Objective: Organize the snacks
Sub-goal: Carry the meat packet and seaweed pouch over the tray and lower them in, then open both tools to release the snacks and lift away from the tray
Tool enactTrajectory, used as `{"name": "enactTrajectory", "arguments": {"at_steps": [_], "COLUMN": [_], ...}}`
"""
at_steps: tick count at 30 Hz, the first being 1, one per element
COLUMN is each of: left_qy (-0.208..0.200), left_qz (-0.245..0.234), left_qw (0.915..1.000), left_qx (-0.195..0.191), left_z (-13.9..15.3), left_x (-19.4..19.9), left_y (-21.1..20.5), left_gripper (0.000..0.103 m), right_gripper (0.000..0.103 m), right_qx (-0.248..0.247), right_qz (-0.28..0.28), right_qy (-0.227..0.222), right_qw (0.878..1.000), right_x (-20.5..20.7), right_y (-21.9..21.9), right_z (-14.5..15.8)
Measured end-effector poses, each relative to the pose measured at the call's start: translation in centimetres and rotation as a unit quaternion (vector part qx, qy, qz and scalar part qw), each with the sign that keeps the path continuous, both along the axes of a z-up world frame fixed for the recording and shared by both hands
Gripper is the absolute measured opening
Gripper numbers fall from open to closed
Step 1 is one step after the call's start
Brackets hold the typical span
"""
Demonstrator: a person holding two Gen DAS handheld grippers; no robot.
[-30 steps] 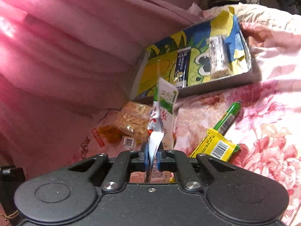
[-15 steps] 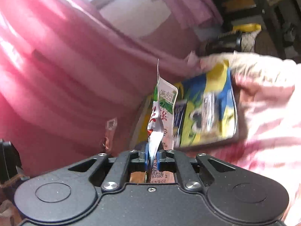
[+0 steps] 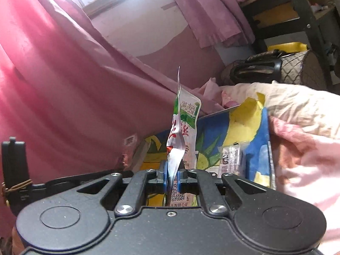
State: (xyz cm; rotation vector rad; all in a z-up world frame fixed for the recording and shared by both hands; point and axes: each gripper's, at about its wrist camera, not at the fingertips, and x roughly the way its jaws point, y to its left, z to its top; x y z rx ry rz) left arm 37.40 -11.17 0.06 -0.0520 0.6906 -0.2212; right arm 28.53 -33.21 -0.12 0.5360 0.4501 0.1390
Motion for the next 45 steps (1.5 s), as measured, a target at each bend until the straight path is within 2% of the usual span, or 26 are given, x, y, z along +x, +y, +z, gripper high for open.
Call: {"name": "enactTrajectory", "arguments": {"at_steps": [9, 22, 30, 33, 35, 38, 39, 45], "left_qy": [0.024, 0.049, 0.067, 0.067, 0.063, 0.049, 0.045, 0.014], "left_qz": [0.0, -0.001, -0.006, -0.007, -0.006, -0.003, -0.003, 0.001], "left_qw": [0.9983, 0.9964, 0.9942, 0.9938, 0.9939, 0.9946, 0.9947, 0.997], "left_qx": [0.052, 0.068, 0.084, 0.089, 0.091, 0.092, 0.092, 0.077], "left_z": [-2.8, -5.3, -5.6, -5.3, -4.9, -4.1, -3.8, -1.2], "left_x": [2.9, 3.8, 3.9, 3.7, 3.4, 2.5, 2.3, -0.1], "left_y": [-1.4, -3.6, -4.8, -5.0, -5.1, -5.1, -5.1, -4.1], "left_gripper": [0.051, 0.052, 0.053, 0.06, 0.071, 0.08, 0.081, 0.092], "right_gripper": [0.009, 0.012, 0.024, 0.032, 0.035, 0.05, 0.056, 0.069], "right_qx": [0.022, 0.027, -0.016, -0.023, -0.031, -0.045, -0.052, -0.067], "right_qz": [0.024, 0.009, -0.004, -0.011, -0.017, -0.03, -0.034, -0.054], "right_qy": [0.029, 0.097, 0.121, 0.127, 0.13, 0.126, 0.124, 0.1], "right_qw": [0.999, 0.995, 0.993, 0.992, 0.991, 0.99, 0.99, 0.991], "right_x": [3.1, 4.3, 4.6, 4.4, 4.1, 3.7, 3.5, 1.7], "right_y": [1.0, 0.1, -0.8, -1.1, -1.3, -1.8, -1.9, -2.9], "right_z": [-2.9, -4.7, -4.2, -3.9, -3.6, -2.8, -2.6, -0.9]}}
